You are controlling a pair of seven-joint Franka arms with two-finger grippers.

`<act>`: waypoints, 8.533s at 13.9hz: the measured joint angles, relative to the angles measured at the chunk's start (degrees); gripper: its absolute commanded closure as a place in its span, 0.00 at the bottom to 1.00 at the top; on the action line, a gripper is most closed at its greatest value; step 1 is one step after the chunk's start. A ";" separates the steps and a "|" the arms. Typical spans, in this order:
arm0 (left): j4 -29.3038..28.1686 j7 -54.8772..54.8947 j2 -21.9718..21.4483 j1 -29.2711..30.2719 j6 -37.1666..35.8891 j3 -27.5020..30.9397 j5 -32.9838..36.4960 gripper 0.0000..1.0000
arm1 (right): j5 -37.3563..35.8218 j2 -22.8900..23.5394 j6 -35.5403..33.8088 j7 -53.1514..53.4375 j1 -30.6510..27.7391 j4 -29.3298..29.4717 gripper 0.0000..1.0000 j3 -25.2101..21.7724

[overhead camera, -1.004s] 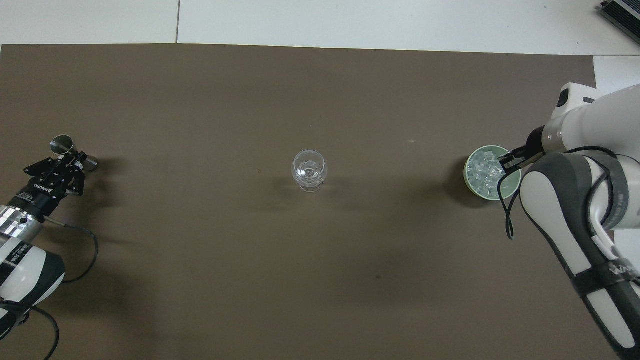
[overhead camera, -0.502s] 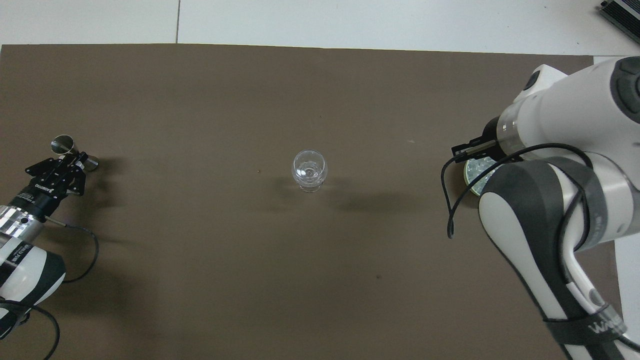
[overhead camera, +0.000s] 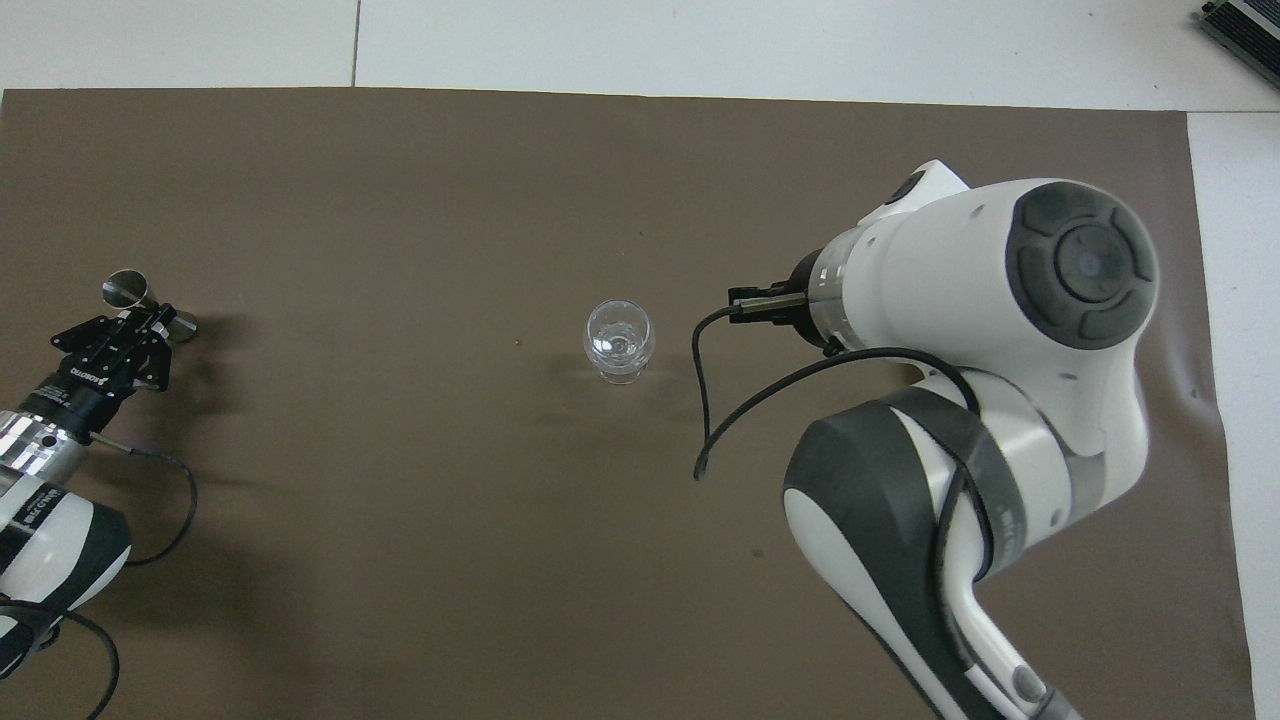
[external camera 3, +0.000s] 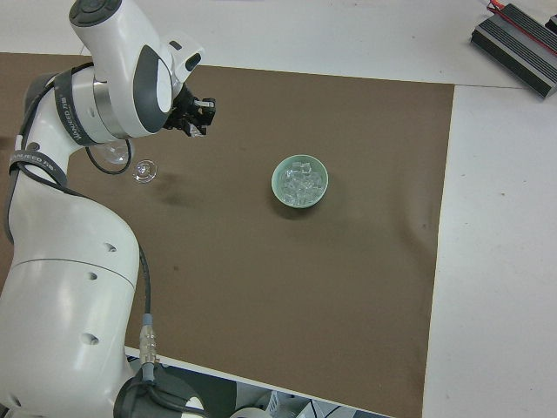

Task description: Pour wine and add ice with both arms

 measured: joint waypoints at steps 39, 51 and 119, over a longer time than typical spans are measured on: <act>-0.60 -1.23 0.16 1.84 -3.72 0.17 -0.12 0.00 | -2.11 5.42 14.10 10.80 7.79 -0.40 0.00 -5.79; -0.12 -6.30 -7.33 -0.81 4.38 -1.11 -0.08 0.00 | -4.59 -3.21 -4.01 0.26 -0.01 -0.15 0.00 -13.88; 39.15 13.45 -17.49 -11.64 -41.30 -8.55 116.75 0.00 | -2.72 -10.79 -32.69 -12.94 -4.62 7.00 0.00 -20.75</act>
